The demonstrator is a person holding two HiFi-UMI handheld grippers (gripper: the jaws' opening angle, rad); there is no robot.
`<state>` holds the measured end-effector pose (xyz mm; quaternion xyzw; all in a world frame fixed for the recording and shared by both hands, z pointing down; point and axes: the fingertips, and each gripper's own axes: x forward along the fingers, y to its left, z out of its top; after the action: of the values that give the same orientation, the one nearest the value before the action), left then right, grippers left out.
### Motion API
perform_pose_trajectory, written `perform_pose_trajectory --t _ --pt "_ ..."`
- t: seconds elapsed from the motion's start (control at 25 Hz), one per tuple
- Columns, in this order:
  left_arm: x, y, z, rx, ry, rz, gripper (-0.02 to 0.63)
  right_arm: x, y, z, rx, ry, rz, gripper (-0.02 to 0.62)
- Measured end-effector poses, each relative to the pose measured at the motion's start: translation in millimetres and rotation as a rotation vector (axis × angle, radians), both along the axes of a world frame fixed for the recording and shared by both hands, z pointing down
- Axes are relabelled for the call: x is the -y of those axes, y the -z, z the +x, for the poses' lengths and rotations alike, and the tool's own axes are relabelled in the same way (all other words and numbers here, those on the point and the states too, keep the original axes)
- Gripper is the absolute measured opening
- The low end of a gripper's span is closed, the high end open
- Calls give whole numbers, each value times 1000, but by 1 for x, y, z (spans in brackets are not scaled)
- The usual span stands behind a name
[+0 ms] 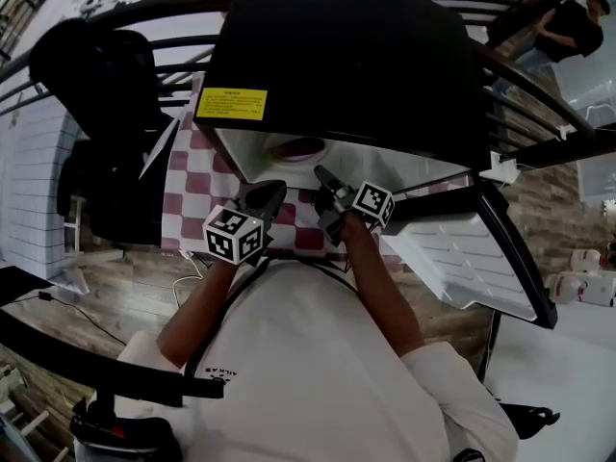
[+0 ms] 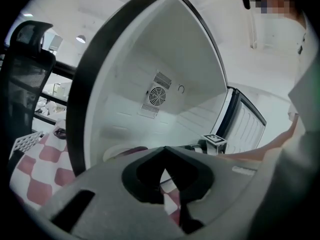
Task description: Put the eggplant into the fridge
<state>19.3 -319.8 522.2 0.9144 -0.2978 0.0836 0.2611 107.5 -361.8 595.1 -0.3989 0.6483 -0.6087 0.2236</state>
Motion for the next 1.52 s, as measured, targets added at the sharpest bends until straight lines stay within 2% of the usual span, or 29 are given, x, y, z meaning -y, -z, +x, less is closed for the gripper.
perform_pose_trajectory --t 0.12,0.36,0.48,0.68,0.84,1.16,1.52 --pt "1 4 11 -1 -28 7 6 -10 12 6 -21 7 40 44" --pt "3 12 25 -1 -79 25 7 -28 37 20 -46 -23 126 30" --pt "2 16 28 -4 -93 29 6 -39 49 30 -112 -41 164 6" --pt "0 26 26 -19 -100 38 7 -60 73 36 -293 -13 262 6" --pt "-2 33 23 -24 -104 46 7 -75 91 44 -353 -27 320 6" --pt "-4 35 19 -21 -113 49 6 -86 105 52 -399 -54 359 5" --pt "-5 37 21 -18 -130 52 7 -86 108 46 -426 -39 365 5"
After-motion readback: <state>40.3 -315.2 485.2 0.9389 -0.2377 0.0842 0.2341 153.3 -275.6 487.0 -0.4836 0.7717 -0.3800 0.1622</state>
